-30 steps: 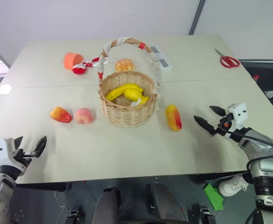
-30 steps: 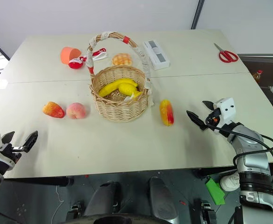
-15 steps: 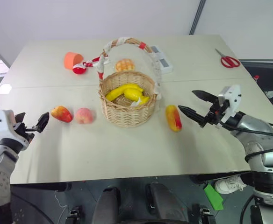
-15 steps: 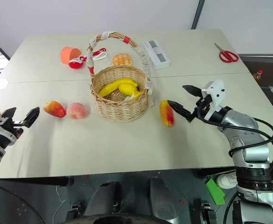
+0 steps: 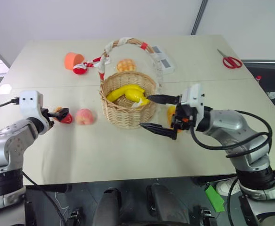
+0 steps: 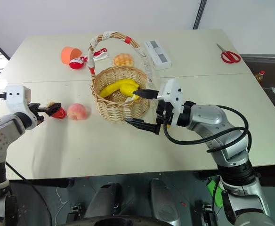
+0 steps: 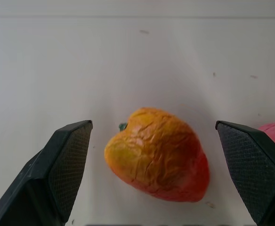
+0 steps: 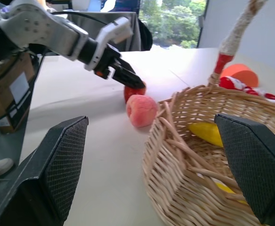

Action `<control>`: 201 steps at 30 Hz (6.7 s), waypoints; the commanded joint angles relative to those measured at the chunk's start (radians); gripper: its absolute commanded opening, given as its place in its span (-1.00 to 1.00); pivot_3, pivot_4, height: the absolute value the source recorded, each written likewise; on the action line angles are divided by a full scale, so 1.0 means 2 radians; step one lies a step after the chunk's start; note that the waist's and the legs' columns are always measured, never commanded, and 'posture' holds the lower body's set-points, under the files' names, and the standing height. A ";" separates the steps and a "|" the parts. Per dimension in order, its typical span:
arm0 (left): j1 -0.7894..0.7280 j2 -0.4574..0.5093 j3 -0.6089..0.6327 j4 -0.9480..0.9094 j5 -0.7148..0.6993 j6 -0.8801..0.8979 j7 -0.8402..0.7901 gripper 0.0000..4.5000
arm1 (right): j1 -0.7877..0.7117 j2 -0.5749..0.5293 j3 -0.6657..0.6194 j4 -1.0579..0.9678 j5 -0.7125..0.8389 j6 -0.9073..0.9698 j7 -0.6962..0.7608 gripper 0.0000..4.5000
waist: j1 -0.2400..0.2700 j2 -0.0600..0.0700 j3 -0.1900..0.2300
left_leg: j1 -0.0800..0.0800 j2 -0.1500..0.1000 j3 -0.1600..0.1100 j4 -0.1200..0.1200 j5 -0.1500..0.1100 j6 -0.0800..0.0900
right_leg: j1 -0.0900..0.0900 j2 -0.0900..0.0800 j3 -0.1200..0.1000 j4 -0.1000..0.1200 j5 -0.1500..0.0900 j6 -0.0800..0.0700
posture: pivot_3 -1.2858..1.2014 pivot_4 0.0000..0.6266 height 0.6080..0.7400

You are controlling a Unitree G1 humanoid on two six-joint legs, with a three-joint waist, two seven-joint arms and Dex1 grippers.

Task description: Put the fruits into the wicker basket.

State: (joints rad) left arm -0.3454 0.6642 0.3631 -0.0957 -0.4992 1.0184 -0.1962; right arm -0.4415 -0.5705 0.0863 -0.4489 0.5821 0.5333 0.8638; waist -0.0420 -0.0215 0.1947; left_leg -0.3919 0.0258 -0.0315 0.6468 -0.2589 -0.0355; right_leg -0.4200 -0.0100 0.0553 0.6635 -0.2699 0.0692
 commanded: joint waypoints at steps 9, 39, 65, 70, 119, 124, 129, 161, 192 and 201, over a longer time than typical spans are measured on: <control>-0.048 0.010 -0.062 0.071 0.060 -0.007 -0.017 0.77 | 0.006 0.022 0.030 -0.041 -0.005 -0.010 -0.012 1.00 | 0.000 0.000 0.000 | 0.000 0.000 0.000 0.000 0.000 0.000 | 0.000 0.000 0.000 0.000 0.000 0.000 | 0.03 -0.52 1.00; 0.060 0.039 0.055 -0.025 0.030 -0.045 -0.087 0.98 | -0.006 0.048 0.050 -0.016 -0.027 -0.032 0.000 1.00 | -0.001 -0.001 0.000 | 0.000 0.001 0.000 0.000 0.000 0.000 | -0.001 -0.001 0.000 0.001 0.000 0.000 | 0.03 -0.52 1.00; -0.117 0.123 -0.210 0.242 0.279 -0.284 -0.188 0.98 | -0.005 0.072 0.059 -0.002 -0.049 -0.043 -0.011 1.00 | 0.000 -0.001 0.000 | -0.001 0.000 0.000 0.000 0.000 0.000 | -0.002 0.000 0.000 0.001 0.000 0.000 | 0.03 -0.52 1.00; -0.138 0.116 -0.219 0.278 0.294 -0.298 -0.197 0.98 | 0.003 0.073 0.059 -0.005 -0.053 -0.045 -0.015 1.00 | 0.000 -0.001 0.000 | -0.001 0.000 0.000 0.000 0.000 0.000 | -0.002 0.000 0.000 0.001 0.000 0.000 | 0.03 -0.52 1.00; -0.027 0.069 -0.005 -0.097 -0.019 -0.121 -0.269 0.97 | 0.024 0.050 0.031 0.009 -0.067 -0.073 -0.020 1.00 | -0.003 -0.001 0.000 | 0.000 0.000 0.001 0.001 0.000 0.000 | -0.001 0.001 0.001 0.001 0.000 0.001 | 0.03 -0.52 1.00; 0.032 0.092 -0.070 -0.101 0.047 -0.137 -0.242 0.97 | 0.016 0.056 0.043 0.015 -0.068 -0.074 -0.011 1.00 | 0.006 -0.001 0.000 | -0.001 0.000 0.000 0.001 0.000 0.000 | -0.001 0.000 0.001 0.001 0.000 0.001 | 0.03 -0.52 1.00; 0.008 0.067 -0.133 -0.059 0.087 -0.131 -0.212 0.97 | 0.010 0.062 0.048 0.018 -0.068 -0.072 -0.005 1.00 | 0.012 -0.001 0.000 | -0.001 -0.001 0.001 0.001 0.000 0.000 | -0.001 0.000 0.001 0.000 0.000 0.001 | 0.03 -0.52 1.00; 0.037 0.069 -0.060 -0.085 0.009 -0.113 -0.265 0.05 | -0.003 0.069 0.051 0.016 -0.067 -0.062 -0.015 1.00 | 0.000 -0.001 0.000 | -0.001 0.000 0.001 0.001 0.000 0.000 | -0.001 0.000 0.001 0.001 0.001 0.001 | 0.03 -0.52 1.00; -0.087 0.063 -0.215 0.059 0.141 -0.199 -0.294 0.96 | -0.006 0.075 0.047 0.020 -0.073 -0.060 -0.013 1.00 | 0.000 -0.001 0.000 | -0.001 -0.001 0.001 0.001 0.000 0.000 | -0.001 0.000 0.001 0.001 0.001 0.001 | 0.03 -0.52 1.00; -0.091 0.040 -0.211 0.074 0.147 -0.203 -0.296 0.37 | -0.004 0.074 0.047 0.017 -0.074 -0.059 -0.016 1.00 | -0.001 -0.001 0.000 | -0.001 -0.001 0.001 0.001 0.000 0.000 | -0.001 0.000 0.001 0.001 0.001 0.001 | 0.03 -0.52 1.00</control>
State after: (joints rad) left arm -0.5176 0.7337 -0.0762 0.0745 -0.2159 0.6239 -0.7872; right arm -0.4464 -0.4216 0.1914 -0.3851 0.4319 0.4303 0.8323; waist -0.0430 -0.0238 0.1941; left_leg -0.3934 0.0245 -0.0301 0.6483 -0.2587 -0.0357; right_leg -0.4226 -0.0096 0.0563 0.6654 -0.2688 0.0708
